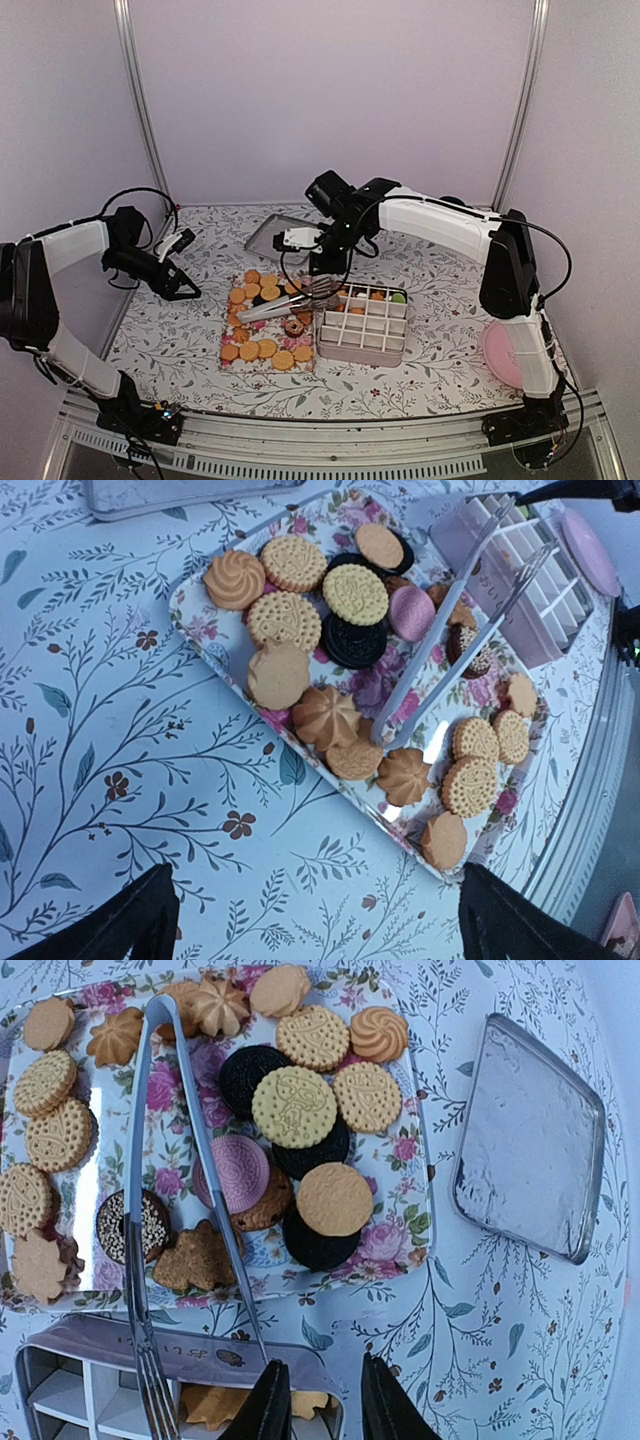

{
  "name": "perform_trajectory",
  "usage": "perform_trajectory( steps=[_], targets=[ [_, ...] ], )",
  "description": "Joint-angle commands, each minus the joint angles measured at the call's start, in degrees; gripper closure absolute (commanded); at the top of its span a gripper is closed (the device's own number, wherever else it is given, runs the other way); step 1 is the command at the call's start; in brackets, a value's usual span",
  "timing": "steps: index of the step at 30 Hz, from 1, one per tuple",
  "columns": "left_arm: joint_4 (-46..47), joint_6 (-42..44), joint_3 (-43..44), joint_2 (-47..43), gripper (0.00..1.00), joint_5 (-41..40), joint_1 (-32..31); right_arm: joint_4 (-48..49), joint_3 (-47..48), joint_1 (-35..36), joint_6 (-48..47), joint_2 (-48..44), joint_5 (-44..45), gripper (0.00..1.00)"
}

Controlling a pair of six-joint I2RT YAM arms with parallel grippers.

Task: Pack the cookies
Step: Pick up the clamp from the plate.

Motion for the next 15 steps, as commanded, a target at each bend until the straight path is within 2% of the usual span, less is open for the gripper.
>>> perform_trajectory(
  steps=[1, 8, 15],
  targets=[
    [-1.2, 0.5, 0.8, -1.4, 0.02, 0.2, 0.3, -1.9, -3.0, -1.8, -1.8, -4.0, -4.3, 0.72],
    [-1.7, 0.6, 1.6, -1.5, 0.02, 0.1, 0.3, -3.9, -3.6, -2.6, -2.3, -4.3, -8.6, 0.65],
    [-1.7, 0.4, 1.6, -1.5, 0.02, -0.1, 0.3, -3.8, -5.0, -2.6, -2.8, -3.2, -9.6, 0.66]
  ],
)
